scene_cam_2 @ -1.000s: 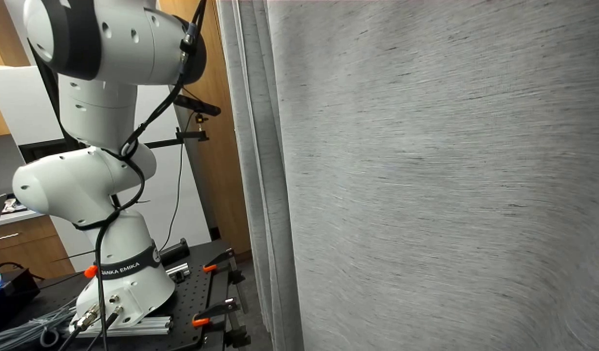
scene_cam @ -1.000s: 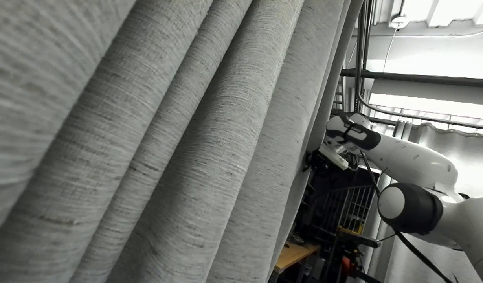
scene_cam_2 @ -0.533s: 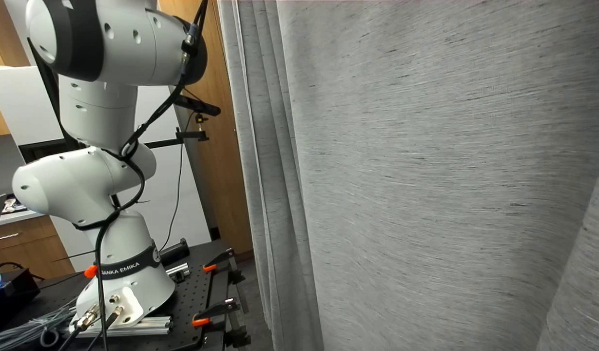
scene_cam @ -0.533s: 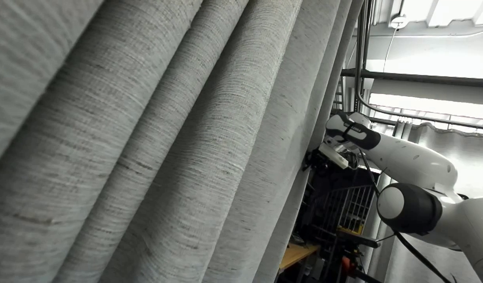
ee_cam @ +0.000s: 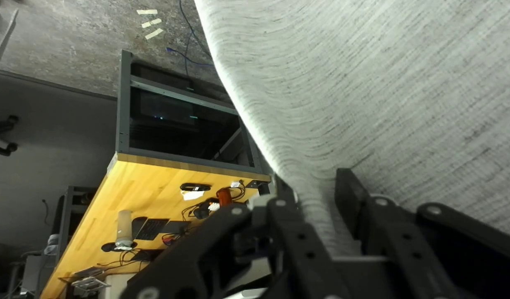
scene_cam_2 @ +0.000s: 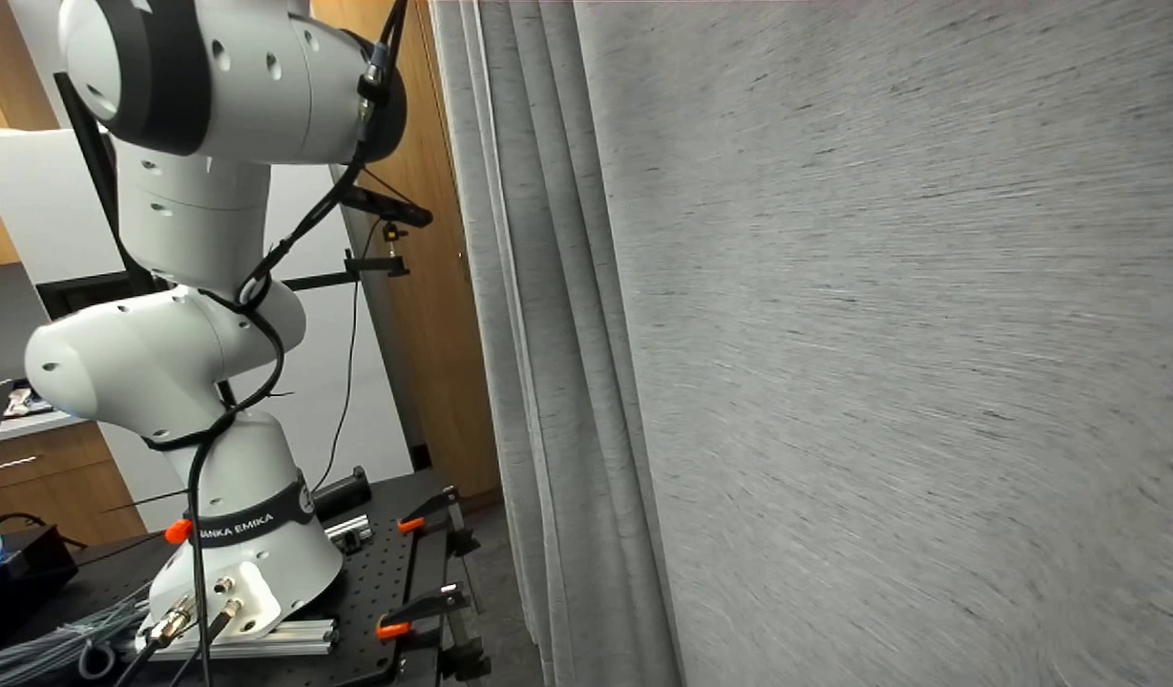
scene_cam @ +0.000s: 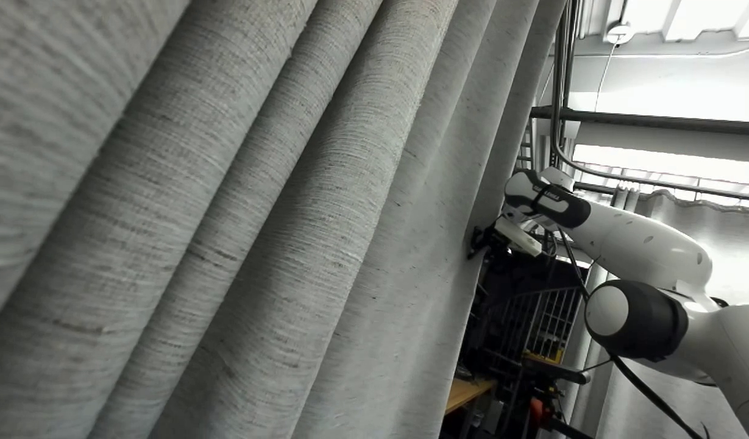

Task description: Pull the curtain to the right

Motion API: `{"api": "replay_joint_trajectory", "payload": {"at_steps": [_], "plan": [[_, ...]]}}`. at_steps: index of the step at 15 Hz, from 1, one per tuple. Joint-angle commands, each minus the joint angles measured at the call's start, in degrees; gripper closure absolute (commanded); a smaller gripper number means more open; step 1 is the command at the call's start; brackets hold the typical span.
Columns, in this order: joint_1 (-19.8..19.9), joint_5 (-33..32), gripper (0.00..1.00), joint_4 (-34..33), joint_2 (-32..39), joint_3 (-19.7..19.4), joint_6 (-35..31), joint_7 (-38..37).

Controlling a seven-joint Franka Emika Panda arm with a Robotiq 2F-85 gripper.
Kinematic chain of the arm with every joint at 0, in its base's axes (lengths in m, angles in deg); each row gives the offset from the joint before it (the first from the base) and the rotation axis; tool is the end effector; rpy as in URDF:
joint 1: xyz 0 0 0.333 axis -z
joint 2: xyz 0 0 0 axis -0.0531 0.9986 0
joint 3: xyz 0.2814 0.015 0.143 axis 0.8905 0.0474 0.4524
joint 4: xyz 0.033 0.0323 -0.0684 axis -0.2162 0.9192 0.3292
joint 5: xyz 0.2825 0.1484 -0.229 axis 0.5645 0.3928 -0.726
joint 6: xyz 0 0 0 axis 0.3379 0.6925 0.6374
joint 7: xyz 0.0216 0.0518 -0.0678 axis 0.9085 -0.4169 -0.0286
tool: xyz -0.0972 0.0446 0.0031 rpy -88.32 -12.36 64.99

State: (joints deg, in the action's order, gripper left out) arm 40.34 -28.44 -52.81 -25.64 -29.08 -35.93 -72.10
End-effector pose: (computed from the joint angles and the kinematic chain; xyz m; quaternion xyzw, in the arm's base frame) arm 0.5430 -0.4426 0.7565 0.8496 -0.3926 0.3491 0.0458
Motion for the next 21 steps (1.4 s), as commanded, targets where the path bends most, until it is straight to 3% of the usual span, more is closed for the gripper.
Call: {"api": "replay_joint_trajectory", "payload": {"at_steps": [1, 6, 14, 21], "plan": [[-0.4, -1.4, 0.35, 0.1, -1.2, 0.8, 1.8, 0.9], [-3.4, -1.1, 0.01, -0.1, -3.5, 2.1, 3.6, 4.2], [-14.0, 1.3, 0.00, 0.3, -6.9, 8.3, 14.1, 12.1], [-22.2, -0.3, 0.00, -2.9, -2.4, 10.0, 25.9, 17.6]]}}
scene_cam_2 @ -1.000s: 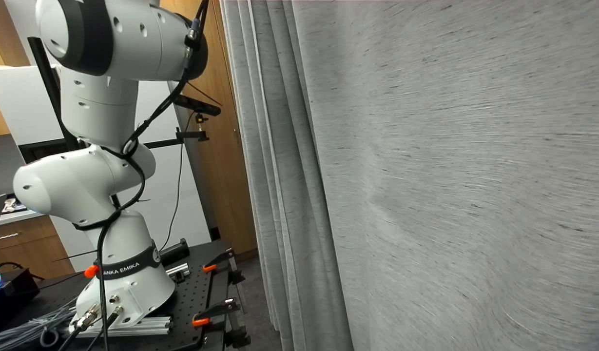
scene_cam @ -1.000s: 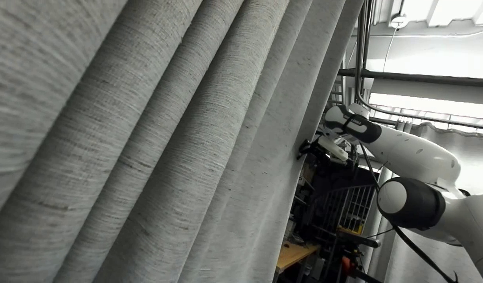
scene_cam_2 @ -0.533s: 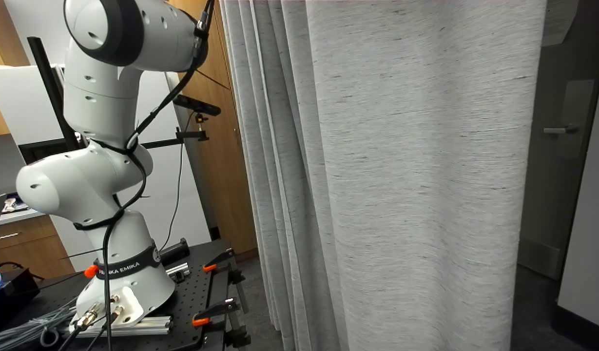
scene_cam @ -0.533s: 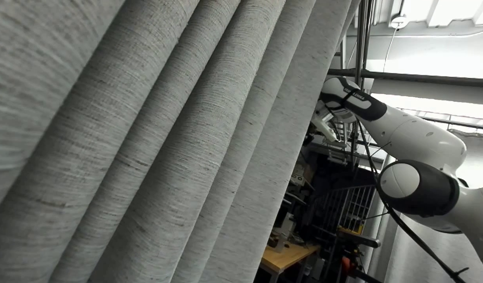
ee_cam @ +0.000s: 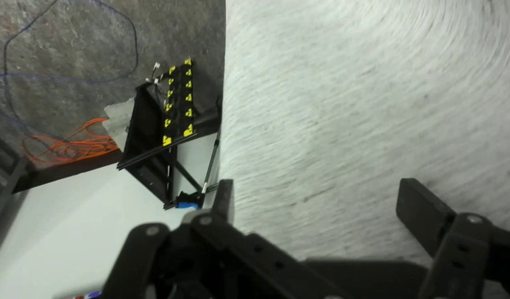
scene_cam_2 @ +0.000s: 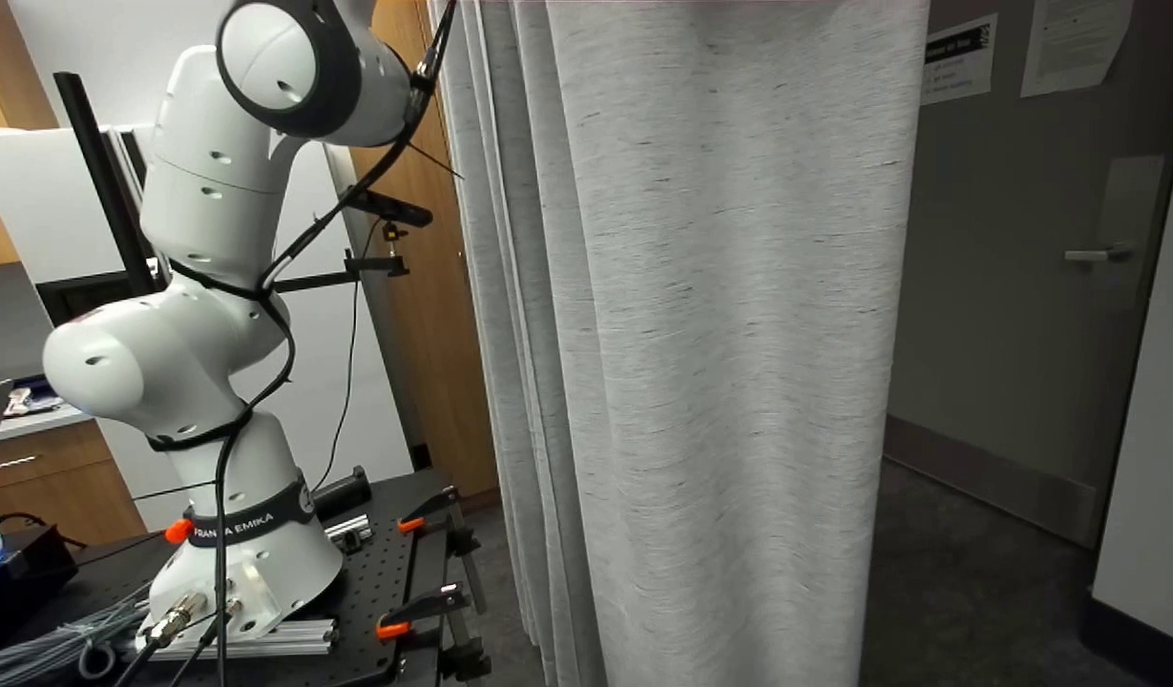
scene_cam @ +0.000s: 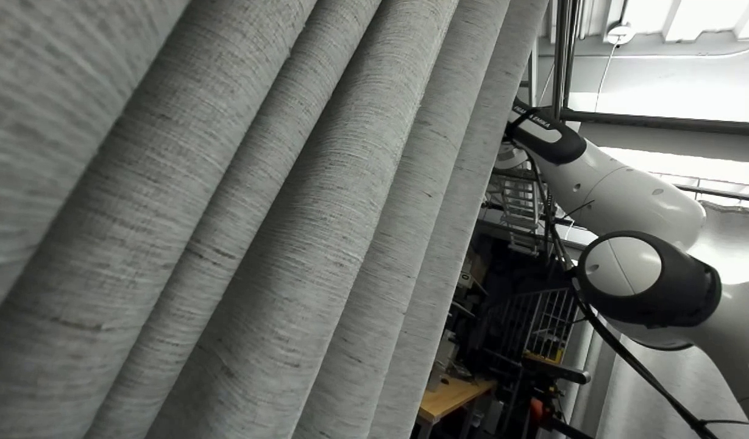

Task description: Pull the curtain to the right

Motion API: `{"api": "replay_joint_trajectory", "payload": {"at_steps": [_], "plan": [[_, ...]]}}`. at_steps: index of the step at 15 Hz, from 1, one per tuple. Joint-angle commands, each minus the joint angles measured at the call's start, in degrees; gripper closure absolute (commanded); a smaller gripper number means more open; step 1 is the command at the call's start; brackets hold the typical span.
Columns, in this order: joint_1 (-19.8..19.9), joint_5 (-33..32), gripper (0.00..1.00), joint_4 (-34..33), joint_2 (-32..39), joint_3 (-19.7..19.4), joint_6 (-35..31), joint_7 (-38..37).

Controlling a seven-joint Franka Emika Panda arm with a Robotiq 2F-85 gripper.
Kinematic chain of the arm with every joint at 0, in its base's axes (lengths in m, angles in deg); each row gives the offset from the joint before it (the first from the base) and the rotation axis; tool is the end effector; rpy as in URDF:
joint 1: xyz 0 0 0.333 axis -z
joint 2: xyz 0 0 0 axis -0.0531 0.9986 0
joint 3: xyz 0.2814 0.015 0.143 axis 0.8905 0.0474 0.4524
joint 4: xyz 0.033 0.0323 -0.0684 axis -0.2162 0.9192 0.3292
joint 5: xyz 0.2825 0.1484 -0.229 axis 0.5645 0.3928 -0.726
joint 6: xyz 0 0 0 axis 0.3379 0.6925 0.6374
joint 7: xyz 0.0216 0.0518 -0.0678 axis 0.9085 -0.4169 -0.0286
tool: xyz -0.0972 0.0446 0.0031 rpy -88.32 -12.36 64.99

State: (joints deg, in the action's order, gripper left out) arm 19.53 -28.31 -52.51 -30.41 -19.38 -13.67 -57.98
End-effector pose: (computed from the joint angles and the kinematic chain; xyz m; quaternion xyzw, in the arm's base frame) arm 0.6310 -0.1500 0.7607 -0.9735 0.0533 -0.2123 0.0664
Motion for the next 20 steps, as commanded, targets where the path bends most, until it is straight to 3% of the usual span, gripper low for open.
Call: {"api": "replay_joint_trajectory", "payload": {"at_steps": [1, 9, 11, 12, 15, 19, 20], "plan": [[-2.1, -0.8, 0.00, -3.6, 3.1, 0.2, 3.1, 4.4], [-2.5, -0.4, 0.00, -0.1, 1.8, 0.2, 1.0, 5.4], [-2.6, -0.9, 0.00, 0.9, 0.9, -0.1, 4.4, 4.7], [-7.7, -4.8, 0.00, -0.6, 2.3, -1.5, 5.6, 1.5], [-12.4, -8.5, 0.00, -1.6, 3.6, -2.0, 12.3, -0.6], [-17.4, -11.4, 0.00, -2.3, 4.7, -1.9, 19.5, -2.2], [-15.5, -10.3, 0.00, -2.7, 3.8, -1.6, 21.5, -1.1]]}}
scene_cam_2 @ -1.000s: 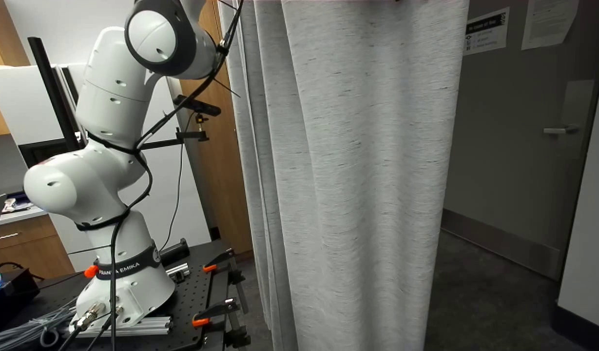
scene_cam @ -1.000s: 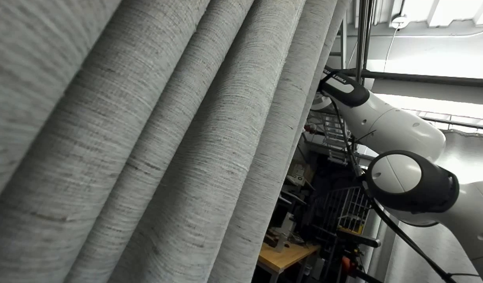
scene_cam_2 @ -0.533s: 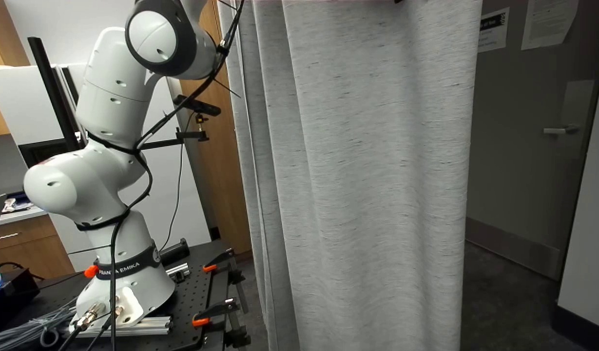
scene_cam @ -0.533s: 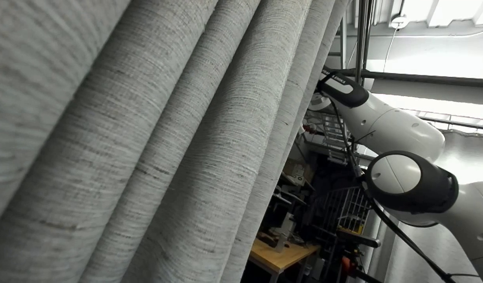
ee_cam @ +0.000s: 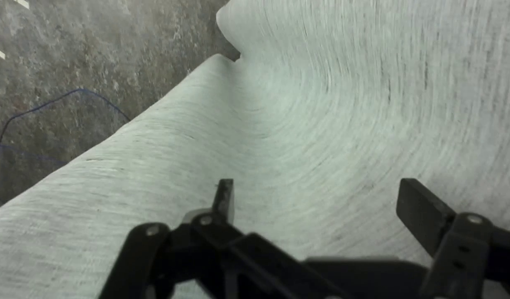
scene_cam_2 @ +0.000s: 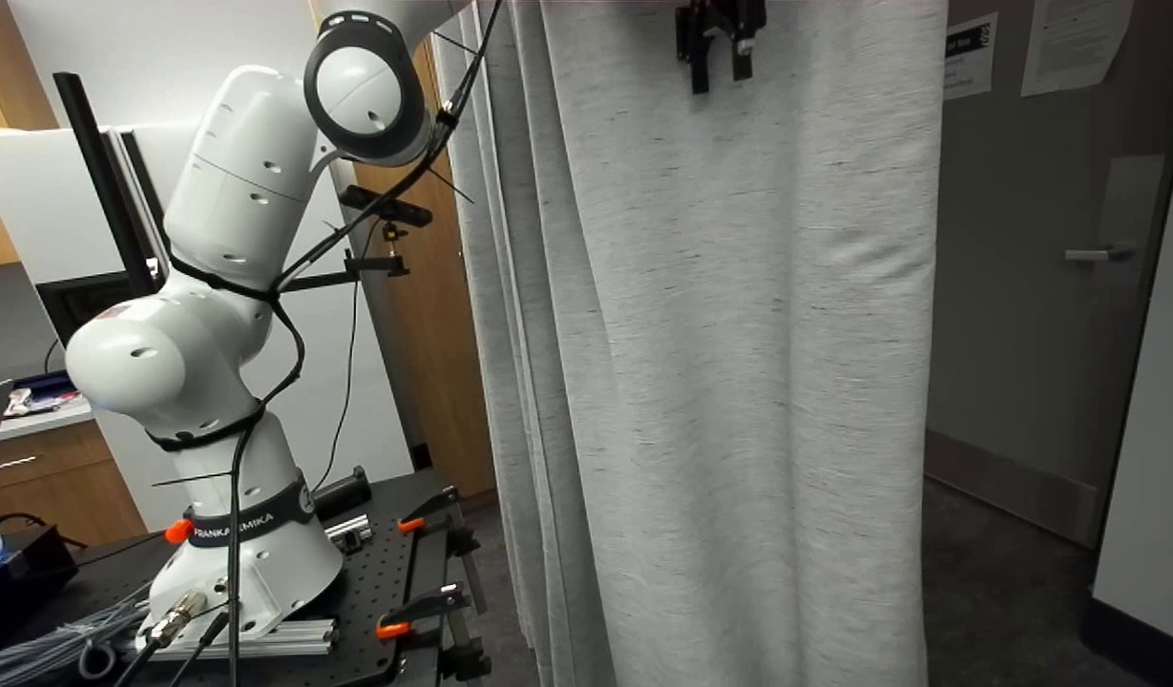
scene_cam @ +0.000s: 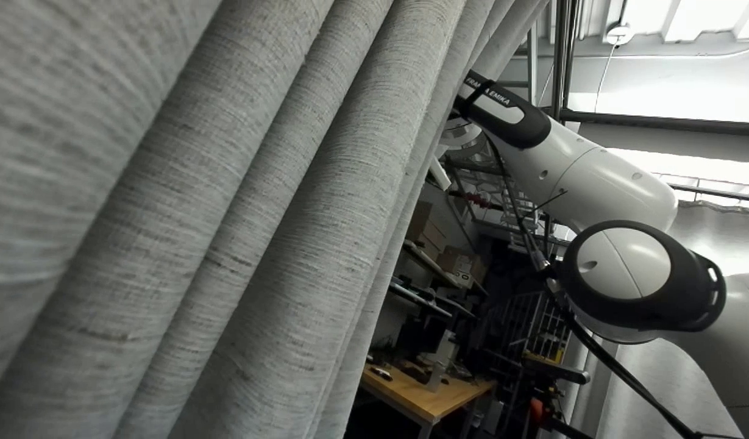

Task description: Pull the curtain to the right

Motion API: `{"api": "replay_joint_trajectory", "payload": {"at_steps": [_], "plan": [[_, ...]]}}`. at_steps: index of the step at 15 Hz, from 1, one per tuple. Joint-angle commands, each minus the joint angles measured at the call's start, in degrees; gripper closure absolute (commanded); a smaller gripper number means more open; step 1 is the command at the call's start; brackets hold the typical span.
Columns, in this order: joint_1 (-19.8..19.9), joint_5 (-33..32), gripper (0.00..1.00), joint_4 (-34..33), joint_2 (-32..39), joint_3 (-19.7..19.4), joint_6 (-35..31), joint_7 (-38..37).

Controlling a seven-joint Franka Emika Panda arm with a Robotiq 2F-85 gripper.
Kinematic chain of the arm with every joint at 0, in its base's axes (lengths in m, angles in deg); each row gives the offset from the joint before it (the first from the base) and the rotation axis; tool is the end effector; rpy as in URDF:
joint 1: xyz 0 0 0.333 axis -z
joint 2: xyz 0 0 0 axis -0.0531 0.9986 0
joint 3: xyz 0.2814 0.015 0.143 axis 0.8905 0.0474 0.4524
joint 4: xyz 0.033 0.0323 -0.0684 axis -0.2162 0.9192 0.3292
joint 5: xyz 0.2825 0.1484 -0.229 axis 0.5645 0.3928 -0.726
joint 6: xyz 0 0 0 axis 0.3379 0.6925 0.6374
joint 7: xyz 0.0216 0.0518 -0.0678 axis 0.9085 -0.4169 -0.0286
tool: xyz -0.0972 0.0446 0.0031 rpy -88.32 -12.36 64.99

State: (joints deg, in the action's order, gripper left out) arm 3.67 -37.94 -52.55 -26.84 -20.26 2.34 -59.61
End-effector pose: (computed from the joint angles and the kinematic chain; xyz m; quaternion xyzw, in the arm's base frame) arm 0.6504 0.0039 0.6875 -0.9987 -0.0369 -0.0299 0.0176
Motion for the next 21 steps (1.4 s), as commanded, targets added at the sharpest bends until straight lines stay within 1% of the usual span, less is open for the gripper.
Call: {"api": "replay_joint_trajectory", "payload": {"at_steps": [1, 2, 3, 5, 11, 13, 19, 21], "plan": [[0.4, -0.5, 0.00, -2.2, -0.2, -0.7, 7.0, 0.2], [-0.5, -0.3, 0.00, -0.9, 0.3, -0.3, 3.4, -0.1], [-0.4, -0.3, 0.00, 0.2, -0.5, -0.5, 3.9, -0.1], [0.5, -0.3, 0.00, 0.1, -0.8, -0.6, 4.5, -0.1], [0.6, -0.1, 0.00, 0.1, -0.7, -0.5, 4.2, -0.4], [0.3, -1.1, 0.00, -0.2, -1.0, -1.0, 5.5, 0.0], [0.8, -1.1, 0.00, 0.2, -2.8, -1.5, 7.6, 0.3], [1.7, 1.1, 0.00, 0.8, -3.4, -0.5, 9.7, 0.0]]}}
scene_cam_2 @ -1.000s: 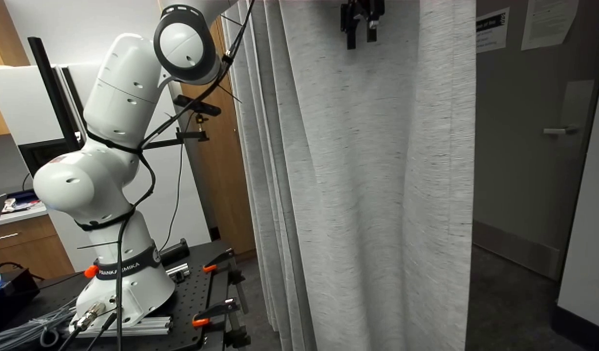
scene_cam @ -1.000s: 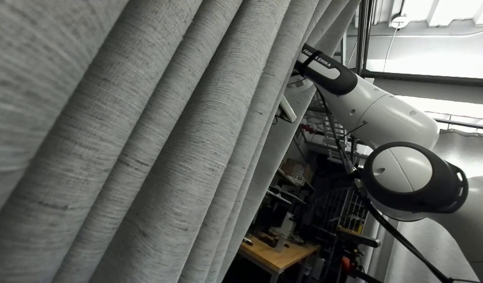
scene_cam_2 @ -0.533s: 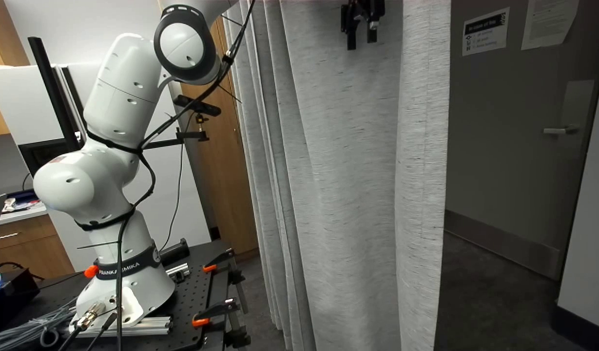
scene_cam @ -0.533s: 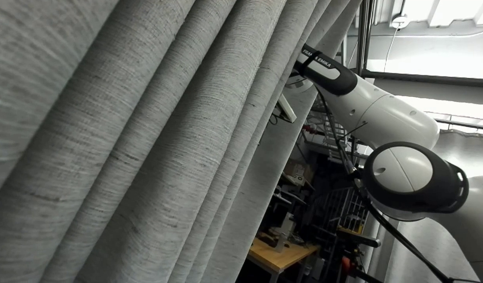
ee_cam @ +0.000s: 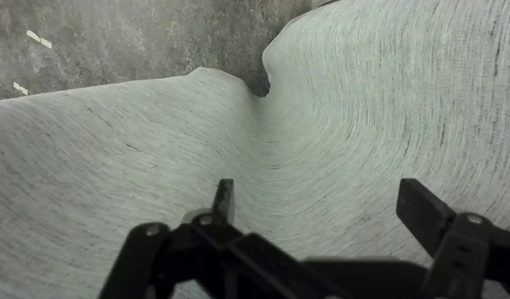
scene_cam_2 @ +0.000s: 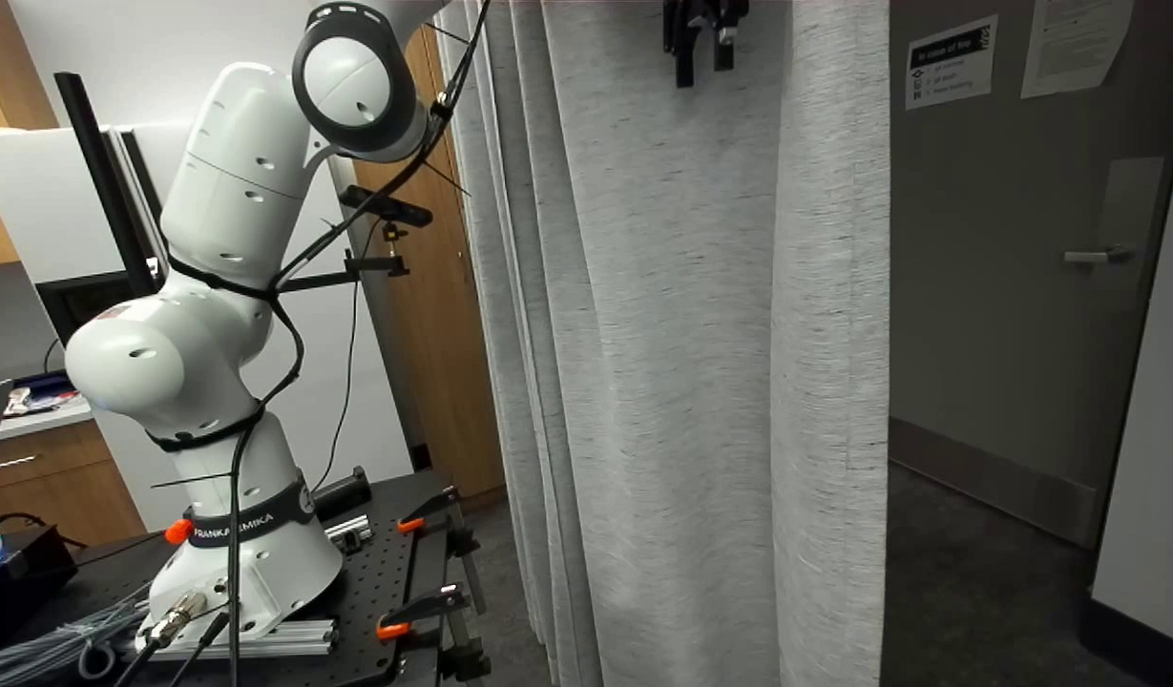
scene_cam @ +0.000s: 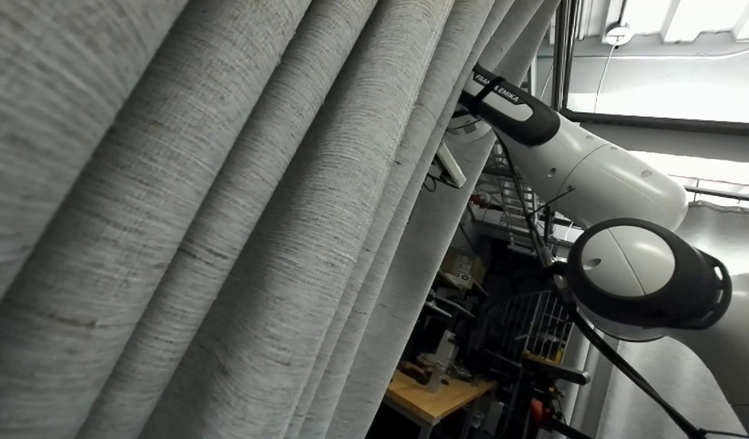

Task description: Pull the curtain to the right

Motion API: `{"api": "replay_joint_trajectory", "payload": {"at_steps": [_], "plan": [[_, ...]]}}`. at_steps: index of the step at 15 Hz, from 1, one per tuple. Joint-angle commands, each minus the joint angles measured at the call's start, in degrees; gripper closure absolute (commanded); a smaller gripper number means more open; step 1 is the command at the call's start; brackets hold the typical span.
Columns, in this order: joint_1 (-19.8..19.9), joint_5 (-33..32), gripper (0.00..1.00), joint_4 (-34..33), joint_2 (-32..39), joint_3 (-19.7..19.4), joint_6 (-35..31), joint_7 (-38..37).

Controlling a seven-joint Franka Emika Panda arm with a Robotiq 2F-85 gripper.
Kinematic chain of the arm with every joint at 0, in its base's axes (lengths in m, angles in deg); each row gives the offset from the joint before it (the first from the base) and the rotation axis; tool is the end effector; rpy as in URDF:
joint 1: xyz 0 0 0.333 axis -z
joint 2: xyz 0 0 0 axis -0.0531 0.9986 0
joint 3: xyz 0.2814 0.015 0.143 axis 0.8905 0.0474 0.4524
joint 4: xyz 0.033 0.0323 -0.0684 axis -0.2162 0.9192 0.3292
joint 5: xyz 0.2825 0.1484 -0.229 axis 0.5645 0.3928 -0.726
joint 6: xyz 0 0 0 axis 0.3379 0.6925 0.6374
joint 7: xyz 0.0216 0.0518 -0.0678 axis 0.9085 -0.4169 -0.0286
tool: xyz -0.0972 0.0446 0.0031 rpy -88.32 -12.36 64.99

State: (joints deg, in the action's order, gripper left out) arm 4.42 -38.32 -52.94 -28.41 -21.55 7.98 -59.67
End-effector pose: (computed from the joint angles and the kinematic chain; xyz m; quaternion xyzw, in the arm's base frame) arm 0.6292 -0.0120 0.6986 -0.9998 -0.0201 0.0024 0.0084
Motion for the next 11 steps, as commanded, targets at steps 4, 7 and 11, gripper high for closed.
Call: {"api": "replay_joint_trajectory", "payload": {"at_steps": [4, 7, 11], "plan": [[1.3, 1.7, 0.00, 1.1, -2.3, 0.8, 9.9, 0.4], [0.8, 1.1, 0.00, -0.2, -1.0, 0.5, 9.9, 0.1], [1.0, 1.3, 0.00, -0.7, -0.7, 0.6, 10.8, 0.1]]}}
